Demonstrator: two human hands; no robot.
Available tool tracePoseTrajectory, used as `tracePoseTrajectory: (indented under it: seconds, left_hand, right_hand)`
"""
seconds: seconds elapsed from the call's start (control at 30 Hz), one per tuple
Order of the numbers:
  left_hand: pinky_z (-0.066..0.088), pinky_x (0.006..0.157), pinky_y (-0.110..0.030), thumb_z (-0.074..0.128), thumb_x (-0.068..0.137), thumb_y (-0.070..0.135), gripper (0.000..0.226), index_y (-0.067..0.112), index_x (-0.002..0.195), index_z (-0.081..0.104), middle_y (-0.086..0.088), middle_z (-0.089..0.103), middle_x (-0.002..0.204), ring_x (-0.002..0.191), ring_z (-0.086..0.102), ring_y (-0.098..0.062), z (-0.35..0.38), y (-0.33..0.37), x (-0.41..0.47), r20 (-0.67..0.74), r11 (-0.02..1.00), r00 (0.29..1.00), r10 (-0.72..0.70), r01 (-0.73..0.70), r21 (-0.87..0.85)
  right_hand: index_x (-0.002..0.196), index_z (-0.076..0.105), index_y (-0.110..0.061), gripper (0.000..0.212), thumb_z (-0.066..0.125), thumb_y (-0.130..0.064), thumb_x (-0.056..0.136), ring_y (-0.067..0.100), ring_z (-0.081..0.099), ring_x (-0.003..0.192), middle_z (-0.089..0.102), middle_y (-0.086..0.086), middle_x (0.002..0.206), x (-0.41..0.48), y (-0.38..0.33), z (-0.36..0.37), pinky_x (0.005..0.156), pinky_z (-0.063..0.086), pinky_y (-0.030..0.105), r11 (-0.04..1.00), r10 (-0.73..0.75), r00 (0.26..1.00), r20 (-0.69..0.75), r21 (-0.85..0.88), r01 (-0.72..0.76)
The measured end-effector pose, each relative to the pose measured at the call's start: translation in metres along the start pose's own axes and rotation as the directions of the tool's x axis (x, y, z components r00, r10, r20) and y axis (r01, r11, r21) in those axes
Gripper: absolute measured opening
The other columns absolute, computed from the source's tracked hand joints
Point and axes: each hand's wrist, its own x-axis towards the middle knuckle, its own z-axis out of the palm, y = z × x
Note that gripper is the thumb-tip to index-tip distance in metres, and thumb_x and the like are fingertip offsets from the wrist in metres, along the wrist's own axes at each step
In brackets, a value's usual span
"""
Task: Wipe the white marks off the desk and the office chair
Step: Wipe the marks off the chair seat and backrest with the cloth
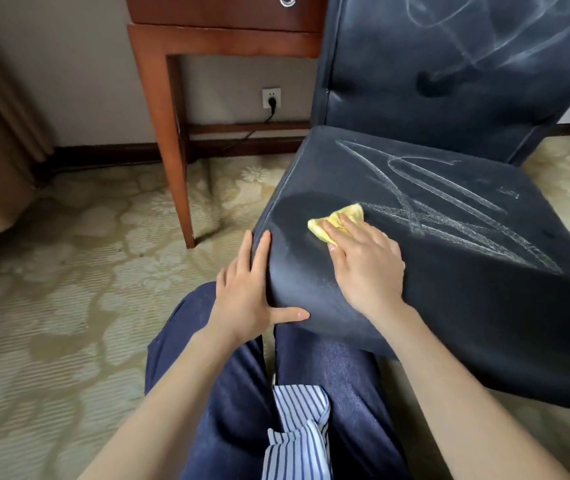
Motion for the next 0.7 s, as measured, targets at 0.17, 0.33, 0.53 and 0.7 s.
tracePoseTrajectory:
  seconds: [0.17, 0.33, 0.53, 0.7]
  left_hand:
    - [0.018, 0.114, -0.05, 0.065, 0.069, 0.066, 0.115, 0.029, 0.15, -0.008, 0.0, -0.004, 0.16, 0.147, 0.006, -0.017, 0.003, -0.013, -0.025, -0.049, 0.998, 0.997, -0.056, 0.054, -0.045]
    - [0.016, 0.115, -0.048, 0.065, 0.087, 0.025, 0.091, 0.029, 0.15, 0.001, 0.005, 0.006, 0.16, 0.146, 0.01, -0.015, 0.003, -0.032, -0.054, -0.076, 0.981, 0.984, -0.163, 0.154, -0.115]
    - [0.017, 0.115, -0.047, 0.055, 0.091, 0.005, 0.065, 0.018, 0.148, 0.027, -0.003, 0.021, 0.156, 0.144, 0.019, -0.02, -0.013, -0.034, -0.062, -0.185, 0.962, 0.956, -0.228, 0.192, -0.192]
    - [0.016, 0.117, -0.045, 0.05, 0.093, 0.001, 0.061, 0.015, 0.148, 0.027, -0.006, 0.023, 0.156, 0.144, 0.018, -0.018, -0.024, -0.028, -0.062, -0.21, 0.962, 0.957, -0.199, 0.15, -0.228]
  right_hand:
    - [0.138, 0.04, -0.043, 0.04, 0.033, -0.032, 0.101, 0.023, 0.028, 0.136, 0.03, -0.011, 0.152, 0.065, -0.031, 0.012, 0.106, 0.022, 0.042, 0.993, -0.112, 0.966, 0.235, 0.068, 0.099]
    - [0.135, 0.043, -0.047, 0.038, 0.031, -0.038, 0.1, 0.023, 0.03, 0.131, 0.03, -0.013, 0.151, 0.077, -0.056, 0.023, 0.106, 0.019, 0.04, 0.994, -0.112, 0.965, 0.239, 0.01, 0.113]
    - [0.126, 0.052, -0.041, 0.032, 0.045, -0.036, 0.095, 0.024, 0.032, 0.134, 0.039, -0.01, 0.146, 0.022, -0.079, 0.028, 0.104, 0.022, 0.041, 0.924, -0.373, 0.922, 0.104, -0.054, 0.38]
    - [0.118, 0.061, -0.034, 0.03, 0.054, -0.03, 0.09, 0.026, 0.046, 0.126, 0.051, -0.005, 0.139, -0.024, -0.075, 0.037, 0.101, 0.031, 0.04, 0.858, -0.504, 0.863, -0.041, -0.136, 0.495]
